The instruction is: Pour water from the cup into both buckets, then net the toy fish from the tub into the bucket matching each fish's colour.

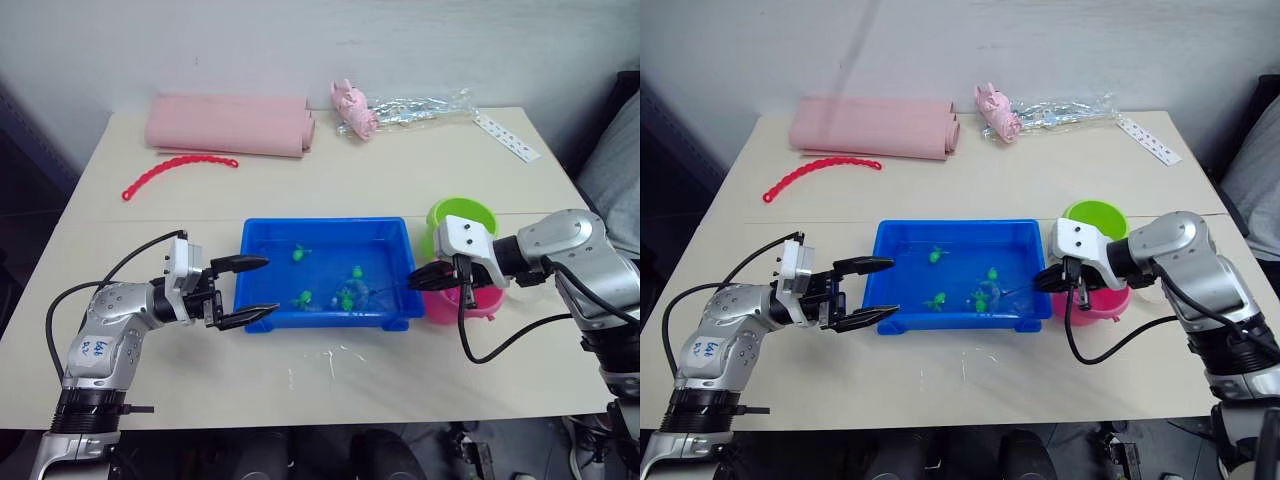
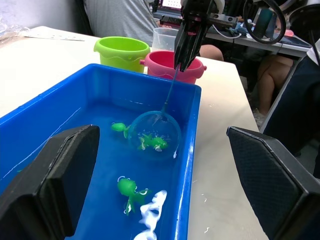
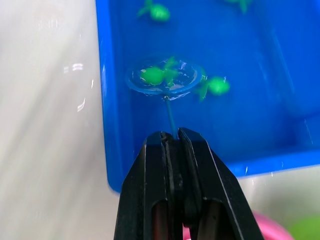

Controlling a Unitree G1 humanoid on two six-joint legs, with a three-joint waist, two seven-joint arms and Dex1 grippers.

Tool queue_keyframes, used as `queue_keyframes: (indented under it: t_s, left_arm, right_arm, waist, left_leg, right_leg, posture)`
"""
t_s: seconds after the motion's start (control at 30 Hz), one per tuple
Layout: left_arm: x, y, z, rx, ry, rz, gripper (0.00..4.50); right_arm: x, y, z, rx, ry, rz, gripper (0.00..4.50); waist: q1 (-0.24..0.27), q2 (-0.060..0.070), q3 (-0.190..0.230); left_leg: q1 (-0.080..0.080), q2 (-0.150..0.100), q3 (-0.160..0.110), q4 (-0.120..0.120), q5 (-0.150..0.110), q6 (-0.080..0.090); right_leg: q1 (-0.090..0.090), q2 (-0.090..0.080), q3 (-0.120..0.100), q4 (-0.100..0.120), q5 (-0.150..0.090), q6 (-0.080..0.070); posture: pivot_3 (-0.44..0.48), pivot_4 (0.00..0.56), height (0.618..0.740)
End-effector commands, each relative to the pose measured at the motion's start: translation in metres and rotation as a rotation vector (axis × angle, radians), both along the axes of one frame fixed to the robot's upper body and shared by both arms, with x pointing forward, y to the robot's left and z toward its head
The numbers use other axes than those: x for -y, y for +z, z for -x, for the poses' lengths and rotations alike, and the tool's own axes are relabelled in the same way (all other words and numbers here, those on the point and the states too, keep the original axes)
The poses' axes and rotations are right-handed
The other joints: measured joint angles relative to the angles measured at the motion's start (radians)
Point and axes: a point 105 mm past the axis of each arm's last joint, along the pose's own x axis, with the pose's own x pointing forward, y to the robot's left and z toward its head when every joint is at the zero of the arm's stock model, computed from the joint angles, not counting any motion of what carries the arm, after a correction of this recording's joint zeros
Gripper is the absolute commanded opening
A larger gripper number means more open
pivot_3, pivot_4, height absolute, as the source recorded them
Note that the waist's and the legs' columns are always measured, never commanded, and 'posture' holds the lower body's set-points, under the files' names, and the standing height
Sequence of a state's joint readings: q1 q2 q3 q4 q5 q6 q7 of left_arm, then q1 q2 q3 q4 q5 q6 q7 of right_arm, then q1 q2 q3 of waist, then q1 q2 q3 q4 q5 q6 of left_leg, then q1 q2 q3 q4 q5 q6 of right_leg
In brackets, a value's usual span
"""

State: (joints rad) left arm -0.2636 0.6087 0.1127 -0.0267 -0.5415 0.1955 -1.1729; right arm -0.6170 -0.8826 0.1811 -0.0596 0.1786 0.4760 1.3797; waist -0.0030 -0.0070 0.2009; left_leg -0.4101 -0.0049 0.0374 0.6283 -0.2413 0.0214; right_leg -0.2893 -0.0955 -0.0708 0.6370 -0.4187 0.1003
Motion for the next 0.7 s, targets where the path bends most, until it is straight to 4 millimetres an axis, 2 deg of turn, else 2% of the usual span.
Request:
queue_keyframes:
  t_s: [0.03,0.17,0.37,0.53,0.7]
  left_arm:
    - [-0.003,0.009,0.001,0.035,-0.002,0.004,4.46]
    - [-0.005,0.009,0.001,0.033,0.003,0.0,4.46]
    - [-0.007,0.012,0.001,0.038,0.01,0.008,4.46]
    - [-0.01,0.018,-0.001,0.048,0.027,0.032,4.46]
    - [-0.013,0.032,-0.006,0.054,0.059,0.114,4.46]
  right_arm:
    - [0.0,0.009,0.002,0.033,0.022,-0.094,0.0]
    - [-0.003,0.015,0.0,0.034,0.002,-0.216,0.0]
    - [0.002,0.023,0.005,0.082,-0.005,-0.299,0.0]
    - [0.009,0.032,0.017,0.143,-0.036,-0.39,0.0]
    - [0.021,0.034,0.044,0.176,-0.131,-0.499,0.0]
  waist:
    - [0.002,0.0,0.0]
    - [0.001,0.0,0.0]
    - [0.002,0.0,0.0]
    - [0.003,0.0,0.0]
    - [0.008,0.0,0.0]
  left_leg:
    - [0.0,0.0,0.0,0.0,0.0,0.0]
    - [0.0,0.0,0.0,0.0,0.0,0.0]
    - [0.0,0.0,0.0,0.0,0.0,0.0]
    - [0.0,0.0,0.0,0.0,0.0,0.0]
    - [-0.001,0.0,-0.001,-0.001,0.0,0.0]
  right_leg:
    - [0.0,0.0,0.0,0.0,0.0,0.0]
    - [0.0,0.0,0.0,0.0,0.0,0.0]
    - [0.0,0.0,0.0,0.0,0.0,0.0]
    - [0.0,0.0,0.0,0.0,0.0,0.0]
    - [0.001,0.0,-0.001,0.0,0.0,0.0]
  posture:
    - [0.0,0.15,0.74]
    - [0.0,0.15,0.74]
    - [0.0,0.15,0.74]
    - [0.0,0.15,0.74]
    - [0.0,0.15,0.74]
